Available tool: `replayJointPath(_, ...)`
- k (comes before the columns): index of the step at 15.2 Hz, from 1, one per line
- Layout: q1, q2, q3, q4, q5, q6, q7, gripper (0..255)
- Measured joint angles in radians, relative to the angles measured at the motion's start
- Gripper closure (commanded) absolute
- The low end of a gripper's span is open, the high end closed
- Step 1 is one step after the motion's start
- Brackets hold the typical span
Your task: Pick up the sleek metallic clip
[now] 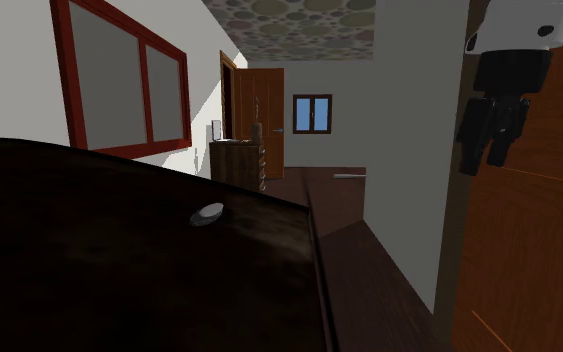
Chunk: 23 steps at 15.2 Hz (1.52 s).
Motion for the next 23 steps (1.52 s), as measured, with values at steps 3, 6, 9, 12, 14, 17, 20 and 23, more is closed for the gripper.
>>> replayJointPath(3,0.014,0.031,0.015,0.021,0.006,0.004,-0.004,0)
replayJointPath(6,0.044,0.112,0.059,0.087,0.022,0.002,-0.003,0)
replayJointPath(9,0.073,0.201,0.104,0.165,0.033,-0.004,-0.006,0)
replayJointPath(12,0.100,0.288,0.147,0.246,0.038,-0.016,-0.010,0)
replayJointPath(14,0.118,0.351,0.182,0.311,0.040,-0.029,-0.004,0)
replayJointPath(17,0.142,0.438,0.227,0.388,0.035,-0.038,-0.006,0)
replayJointPath(20,0.168,0.531,0.278,0.487,0.022,-0.064,0.001,0)
replayJointPath(23,0.193,0.632,0.325,0.595,0.000,-0.095,0.003,0)
